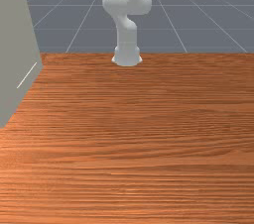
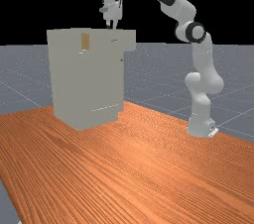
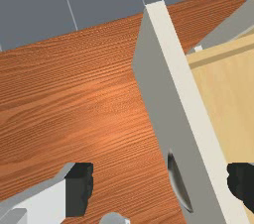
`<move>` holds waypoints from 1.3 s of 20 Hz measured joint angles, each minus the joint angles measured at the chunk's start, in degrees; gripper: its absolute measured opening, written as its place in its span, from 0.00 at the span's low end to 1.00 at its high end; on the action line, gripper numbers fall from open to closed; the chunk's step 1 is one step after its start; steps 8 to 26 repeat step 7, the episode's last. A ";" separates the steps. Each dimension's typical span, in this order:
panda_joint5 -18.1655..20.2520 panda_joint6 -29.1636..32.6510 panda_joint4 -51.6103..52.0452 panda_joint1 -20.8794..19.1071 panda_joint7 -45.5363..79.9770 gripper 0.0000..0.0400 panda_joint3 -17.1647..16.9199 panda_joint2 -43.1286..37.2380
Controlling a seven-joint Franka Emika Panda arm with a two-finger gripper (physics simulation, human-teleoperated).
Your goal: Open the drawer
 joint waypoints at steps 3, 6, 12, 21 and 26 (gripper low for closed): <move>0.54 -0.85 -3.12 2.42 3.35 1.00 3.10 -2.93; -0.33 -1.24 -5.72 5.91 7.09 1.00 7.41 -5.32; -0.64 -1.29 -6.45 7.06 8.03 1.00 8.78 -5.91; -0.64 -1.29 -6.45 7.06 8.03 1.00 8.78 -5.91; -0.64 -1.29 -6.45 7.06 8.03 1.00 8.78 -5.91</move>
